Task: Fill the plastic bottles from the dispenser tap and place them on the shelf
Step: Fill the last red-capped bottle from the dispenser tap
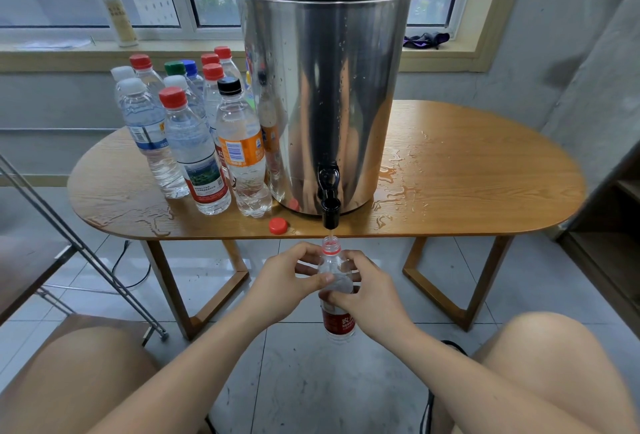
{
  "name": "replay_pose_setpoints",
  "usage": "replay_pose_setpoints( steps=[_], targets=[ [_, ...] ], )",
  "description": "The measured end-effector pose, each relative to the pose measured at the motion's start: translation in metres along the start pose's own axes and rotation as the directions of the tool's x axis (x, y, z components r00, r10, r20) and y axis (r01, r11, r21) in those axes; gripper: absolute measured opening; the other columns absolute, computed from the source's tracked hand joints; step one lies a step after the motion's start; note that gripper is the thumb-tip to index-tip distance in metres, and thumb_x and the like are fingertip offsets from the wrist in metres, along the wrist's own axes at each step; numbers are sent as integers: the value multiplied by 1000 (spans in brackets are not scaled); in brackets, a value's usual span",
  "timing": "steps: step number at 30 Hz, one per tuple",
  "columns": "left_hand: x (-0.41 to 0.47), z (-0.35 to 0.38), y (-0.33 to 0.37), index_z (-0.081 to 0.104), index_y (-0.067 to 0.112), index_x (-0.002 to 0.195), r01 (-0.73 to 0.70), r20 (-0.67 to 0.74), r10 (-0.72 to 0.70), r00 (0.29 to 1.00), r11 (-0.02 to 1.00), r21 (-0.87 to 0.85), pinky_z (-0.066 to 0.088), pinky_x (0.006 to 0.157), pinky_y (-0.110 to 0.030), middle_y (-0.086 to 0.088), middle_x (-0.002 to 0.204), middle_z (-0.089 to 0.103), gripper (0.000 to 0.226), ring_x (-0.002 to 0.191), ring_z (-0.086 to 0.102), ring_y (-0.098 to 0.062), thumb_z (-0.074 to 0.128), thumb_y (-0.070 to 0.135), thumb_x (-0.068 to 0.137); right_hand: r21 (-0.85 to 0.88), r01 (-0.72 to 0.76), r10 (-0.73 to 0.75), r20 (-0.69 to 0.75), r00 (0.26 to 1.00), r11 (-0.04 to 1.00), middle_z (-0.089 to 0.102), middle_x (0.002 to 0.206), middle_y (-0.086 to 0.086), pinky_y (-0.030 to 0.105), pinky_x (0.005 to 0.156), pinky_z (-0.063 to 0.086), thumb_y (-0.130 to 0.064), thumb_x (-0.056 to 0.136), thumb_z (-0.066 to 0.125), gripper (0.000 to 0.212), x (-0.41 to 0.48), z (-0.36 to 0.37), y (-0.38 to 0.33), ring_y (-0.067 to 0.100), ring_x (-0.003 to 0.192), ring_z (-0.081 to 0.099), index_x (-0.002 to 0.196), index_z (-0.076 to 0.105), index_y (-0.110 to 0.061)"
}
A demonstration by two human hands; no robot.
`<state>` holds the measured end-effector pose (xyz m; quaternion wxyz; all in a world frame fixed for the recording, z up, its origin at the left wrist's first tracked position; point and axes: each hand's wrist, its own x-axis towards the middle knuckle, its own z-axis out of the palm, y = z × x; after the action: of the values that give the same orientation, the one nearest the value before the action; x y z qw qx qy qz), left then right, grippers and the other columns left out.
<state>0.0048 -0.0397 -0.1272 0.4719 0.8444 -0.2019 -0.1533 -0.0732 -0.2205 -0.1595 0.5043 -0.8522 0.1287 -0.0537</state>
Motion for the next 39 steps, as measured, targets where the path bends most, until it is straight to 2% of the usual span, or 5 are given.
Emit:
replay_pose_setpoints(
  steps=[15, 21, 25, 29, 39],
  targets=[
    [-1, 0, 0, 69, 41, 123, 10, 4, -10, 1000, 1000, -11, 59, 84, -19, 21, 118, 71, 36, 103, 71, 6, 87, 39, 92, -17, -2, 2, -1, 1000, 1000, 65, 122, -17, 40, 100, 61, -39, 81, 92, 67, 0, 1, -1, 10, 114, 65, 138, 57, -41],
    [-2, 0, 2, 69, 41, 121, 14, 7, -14, 1000, 999, -36, 61, 88, -24, 20, 117, 72, 34, 104, 71, 4, 87, 38, 92, 0, 10, -10, -10, 1000, 1000, 66, 120, -17, 36, 96, 61, -41, 77, 92, 68, 0, 1, 1, 7, 111, 65, 137, 58, -42],
    [-2, 0, 2, 69, 41, 121, 12, 7, -12, 1000, 1000, -27, 58, 83, -17, 22, 117, 71, 33, 101, 69, 10, 86, 38, 93, 7, 8, -8, -11, 1000, 1000, 67, 119, -18, 37, 96, 62, -42, 77, 93, 68, 1, 2, 3, 7, 111, 66, 135, 58, -43],
    [-2, 0, 3, 69, 41, 122, 17, 9, -17, 1000, 1000, -26, 59, 84, -18, 23, 117, 71, 34, 103, 70, 7, 86, 38, 93, 11, 4, -3, -10, 1000, 1000, 67, 119, -17, 39, 96, 62, -43, 76, 92, 68, 1, 3, 4, 8, 112, 66, 134, 58, -44],
    [-2, 0, 5, 68, 41, 123, 28, 19, -28, 999, 1000, -12, 57, 81, -16, 22, 119, 70, 35, 106, 70, 3, 85, 38, 94, 6, 6, -6, -3, 1000, 1000, 66, 120, -19, 32, 95, 60, -39, 79, 92, 66, 1, 2, 4, 6, 112, 64, 135, 57, -43]
  ],
)
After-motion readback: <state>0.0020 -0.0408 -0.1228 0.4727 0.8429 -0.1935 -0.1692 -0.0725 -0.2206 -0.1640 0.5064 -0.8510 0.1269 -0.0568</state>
